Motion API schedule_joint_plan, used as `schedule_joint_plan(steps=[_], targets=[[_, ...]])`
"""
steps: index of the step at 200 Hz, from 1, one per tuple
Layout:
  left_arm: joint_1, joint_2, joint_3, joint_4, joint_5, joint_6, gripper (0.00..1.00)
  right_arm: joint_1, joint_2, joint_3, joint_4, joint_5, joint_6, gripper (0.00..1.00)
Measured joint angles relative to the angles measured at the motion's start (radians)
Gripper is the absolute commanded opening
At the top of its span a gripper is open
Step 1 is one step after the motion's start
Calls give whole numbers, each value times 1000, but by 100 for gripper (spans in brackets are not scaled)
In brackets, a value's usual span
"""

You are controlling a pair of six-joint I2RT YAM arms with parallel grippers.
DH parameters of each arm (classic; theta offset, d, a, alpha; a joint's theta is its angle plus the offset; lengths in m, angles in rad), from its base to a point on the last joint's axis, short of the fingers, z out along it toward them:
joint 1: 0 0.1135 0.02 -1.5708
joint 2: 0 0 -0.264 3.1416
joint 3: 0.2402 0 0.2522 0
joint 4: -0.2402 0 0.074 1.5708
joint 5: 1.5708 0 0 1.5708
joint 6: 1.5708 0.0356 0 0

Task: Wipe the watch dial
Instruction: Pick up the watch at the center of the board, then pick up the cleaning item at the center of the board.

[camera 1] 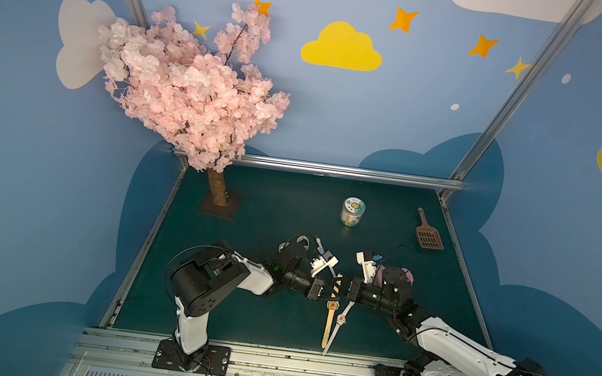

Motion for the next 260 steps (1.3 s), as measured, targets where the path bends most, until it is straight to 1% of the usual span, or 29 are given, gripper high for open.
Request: schedule_joint_plan(steps=[64,82,85,89,102,108,117,134,163,186,207,220,242,260], targets=[[0,-14,0,-5,-3,-3,3,0,-5,1,0,0,0,0],[0,-18,0,-5,-5,-5,3,0,-10,1,-2,2,0,2],[0,-18,0,-5,-5,-4,3,0,-12,1,-2,3,0,3],[0,-20,0,-5,-5,-5,3,0,-14,1,-3,4,0,10],[0,-26,0,-5,-9,-6,3,0,-26,1,-11,15,1,42],[-2,-31,-1,-5,-12,-7,3,0,-35,2,-23,30,-7,51],[-1,-41,-6,-5,-20,-8,3,-1,-54,3,-50,53,-10,59],[0,-76,-28,-8,-43,-10,3,-9,-120,24,-169,138,-26,65],[23,-188,-70,-53,-115,-10,3,-45,-242,135,-449,299,-68,67],[59,-296,-82,-119,-189,-6,3,-115,-259,241,-628,379,-118,66],[95,-400,-84,-192,-250,2,3,-178,-197,322,-766,429,-174,63],[116,-463,-84,-243,-284,12,3,-198,-137,357,-834,464,-208,61],[141,-557,-84,-327,-325,35,3,-221,-46,389,-917,515,-266,59],[153,-605,-84,-380,-346,51,3,-240,26,409,-957,538,-302,56]])
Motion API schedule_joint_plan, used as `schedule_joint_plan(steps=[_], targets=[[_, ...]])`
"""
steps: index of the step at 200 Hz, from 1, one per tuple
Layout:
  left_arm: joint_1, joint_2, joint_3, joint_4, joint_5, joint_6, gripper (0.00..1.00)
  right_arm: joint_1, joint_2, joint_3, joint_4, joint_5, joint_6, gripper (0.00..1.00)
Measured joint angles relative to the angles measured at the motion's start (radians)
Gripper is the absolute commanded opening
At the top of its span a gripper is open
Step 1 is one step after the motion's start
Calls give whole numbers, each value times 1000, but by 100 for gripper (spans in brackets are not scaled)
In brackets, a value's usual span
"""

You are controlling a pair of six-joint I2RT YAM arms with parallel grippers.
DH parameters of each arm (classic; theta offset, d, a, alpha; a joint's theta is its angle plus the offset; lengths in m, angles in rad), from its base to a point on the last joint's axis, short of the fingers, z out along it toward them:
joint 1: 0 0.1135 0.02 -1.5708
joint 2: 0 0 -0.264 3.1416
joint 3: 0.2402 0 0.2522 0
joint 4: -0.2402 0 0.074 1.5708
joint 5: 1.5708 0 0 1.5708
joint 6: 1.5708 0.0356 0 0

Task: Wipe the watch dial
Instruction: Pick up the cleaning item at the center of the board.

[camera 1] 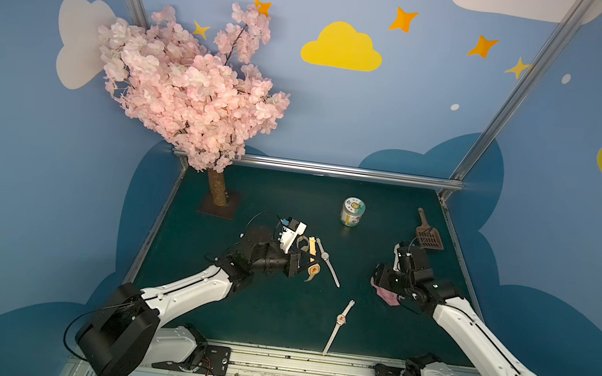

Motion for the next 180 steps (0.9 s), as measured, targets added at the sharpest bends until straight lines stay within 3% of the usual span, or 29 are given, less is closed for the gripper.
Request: schedule_joint_plan(steps=[62,91,114,180], targets=[[27,-24,-5,-77,-18,14,3,-13,333,159,-128,23,-87,41],[36,-19,-5,-77,-17,14,3,0,520,265,-177,23,-119,20],[38,-16,-5,-83,-13,13,3,15,568,278,-199,37,-115,0],[44,-11,-5,-82,5,13,3,13,509,281,-240,63,-116,0]])
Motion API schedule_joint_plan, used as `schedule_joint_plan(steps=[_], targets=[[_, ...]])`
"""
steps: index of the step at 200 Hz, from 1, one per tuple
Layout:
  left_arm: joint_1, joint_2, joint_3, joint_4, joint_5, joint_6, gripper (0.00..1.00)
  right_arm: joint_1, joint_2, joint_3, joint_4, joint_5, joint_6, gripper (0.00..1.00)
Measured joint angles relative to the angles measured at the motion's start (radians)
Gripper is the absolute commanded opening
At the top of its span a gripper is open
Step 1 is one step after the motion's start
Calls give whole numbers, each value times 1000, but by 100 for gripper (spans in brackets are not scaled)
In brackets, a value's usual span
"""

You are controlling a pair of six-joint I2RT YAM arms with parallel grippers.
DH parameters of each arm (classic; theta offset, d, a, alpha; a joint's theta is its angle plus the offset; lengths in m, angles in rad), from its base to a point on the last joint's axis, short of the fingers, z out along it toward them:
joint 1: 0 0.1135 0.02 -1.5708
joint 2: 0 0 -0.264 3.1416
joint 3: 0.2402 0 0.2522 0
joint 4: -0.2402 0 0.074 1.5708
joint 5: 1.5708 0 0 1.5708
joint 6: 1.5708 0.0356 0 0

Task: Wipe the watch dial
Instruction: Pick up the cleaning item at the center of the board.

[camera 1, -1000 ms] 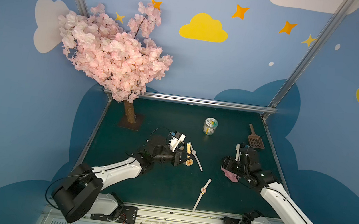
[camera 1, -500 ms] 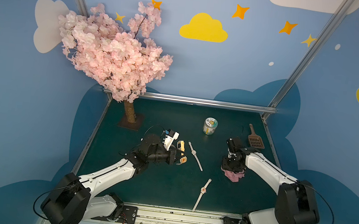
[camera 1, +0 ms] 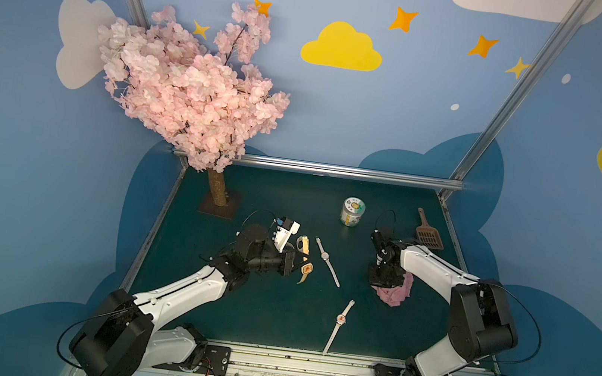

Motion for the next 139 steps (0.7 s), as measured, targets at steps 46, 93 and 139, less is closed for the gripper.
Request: schedule_joint_plan(steps=[46,93,139], targets=[[1,34,15,10,13,-11,3,-39,-221,-38,11,-76,-1,0],[1,45,53,14,23,-30,3,-84,-515,-88,63,-158,29,0],[-4,86,138,15,45,-51,3,-98,-827,-264,243,-270,80,0]])
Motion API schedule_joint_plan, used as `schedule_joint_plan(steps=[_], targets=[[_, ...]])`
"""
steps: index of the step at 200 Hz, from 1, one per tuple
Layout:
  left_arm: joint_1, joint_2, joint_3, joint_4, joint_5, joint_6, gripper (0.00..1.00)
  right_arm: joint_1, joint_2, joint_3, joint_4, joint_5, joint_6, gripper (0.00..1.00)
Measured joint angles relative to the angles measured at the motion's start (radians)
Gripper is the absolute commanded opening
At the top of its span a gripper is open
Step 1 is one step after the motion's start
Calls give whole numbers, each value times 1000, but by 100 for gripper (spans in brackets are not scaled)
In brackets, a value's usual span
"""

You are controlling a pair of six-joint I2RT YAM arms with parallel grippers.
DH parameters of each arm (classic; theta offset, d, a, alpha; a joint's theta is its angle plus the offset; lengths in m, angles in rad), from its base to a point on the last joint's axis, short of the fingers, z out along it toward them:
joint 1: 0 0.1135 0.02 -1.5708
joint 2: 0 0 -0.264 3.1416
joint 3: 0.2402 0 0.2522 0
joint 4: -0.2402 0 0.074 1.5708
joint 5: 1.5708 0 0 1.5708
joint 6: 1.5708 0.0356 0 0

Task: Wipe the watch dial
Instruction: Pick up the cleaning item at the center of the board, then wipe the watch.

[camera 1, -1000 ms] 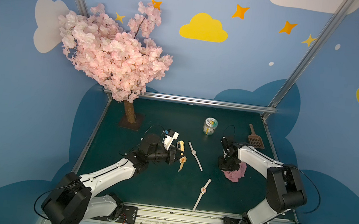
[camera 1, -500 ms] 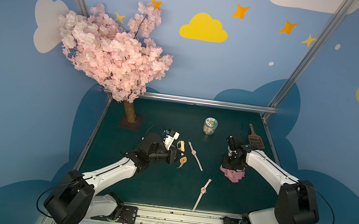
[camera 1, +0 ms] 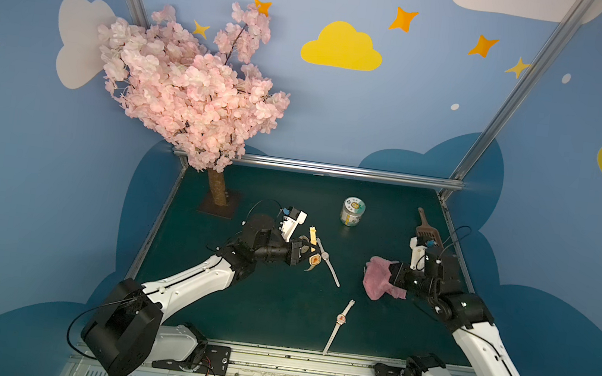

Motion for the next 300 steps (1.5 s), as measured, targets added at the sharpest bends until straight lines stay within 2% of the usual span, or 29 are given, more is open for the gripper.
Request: schedule_joint_plan(steps=[62,146,245,300], targets=[[-33,78,90,10,11,-47,3,-2,-98,-33,172,-212,27,0],[-43,127,126,85,7,-147,3,21,-95,-44,373,-410,74,0],[-76,197,152,182,7,-227,3,190,-22,-121,563,-405,133,0],[-95,198,146,198,-6,-233,3,230,-18,-187,639,-365,166,0]])
